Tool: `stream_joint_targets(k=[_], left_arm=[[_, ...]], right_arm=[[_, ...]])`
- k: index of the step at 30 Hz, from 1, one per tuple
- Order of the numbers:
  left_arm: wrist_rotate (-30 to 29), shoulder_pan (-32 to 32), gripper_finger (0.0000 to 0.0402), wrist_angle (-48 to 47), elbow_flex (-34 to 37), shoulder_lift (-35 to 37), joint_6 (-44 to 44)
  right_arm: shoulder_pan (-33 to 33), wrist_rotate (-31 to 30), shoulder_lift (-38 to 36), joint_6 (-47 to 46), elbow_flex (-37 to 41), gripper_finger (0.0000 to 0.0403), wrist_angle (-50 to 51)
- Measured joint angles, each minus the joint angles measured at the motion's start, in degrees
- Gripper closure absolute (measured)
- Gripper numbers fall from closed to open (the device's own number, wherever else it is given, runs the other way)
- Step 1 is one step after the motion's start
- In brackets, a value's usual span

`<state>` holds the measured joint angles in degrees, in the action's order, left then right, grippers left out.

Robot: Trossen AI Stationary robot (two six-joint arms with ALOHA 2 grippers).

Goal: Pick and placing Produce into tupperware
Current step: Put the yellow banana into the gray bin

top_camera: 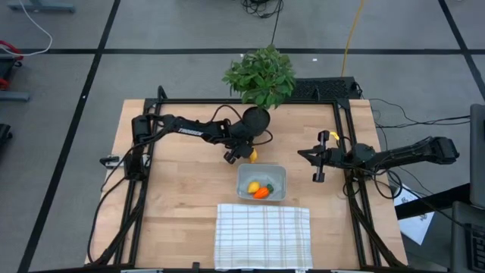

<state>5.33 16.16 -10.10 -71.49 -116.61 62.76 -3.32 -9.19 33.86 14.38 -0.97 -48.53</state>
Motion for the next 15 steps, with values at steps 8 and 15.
stream_joint_targets(k=[8, 15], left_arm=[[0.0, 0.0, 0.0184, 0.4, -0.1, -0.8, 1.1], [-0.1, -0.3, 0.0235, 0.1, 0.0, -0.9, 1.7]], right_arm=[[0.8, 0.0, 0.6, -0.2, 0.0, 0.0403, -0.1], [0.8, 0.0, 0.6, -0.2, 0.0, 0.0403, -0.1]])
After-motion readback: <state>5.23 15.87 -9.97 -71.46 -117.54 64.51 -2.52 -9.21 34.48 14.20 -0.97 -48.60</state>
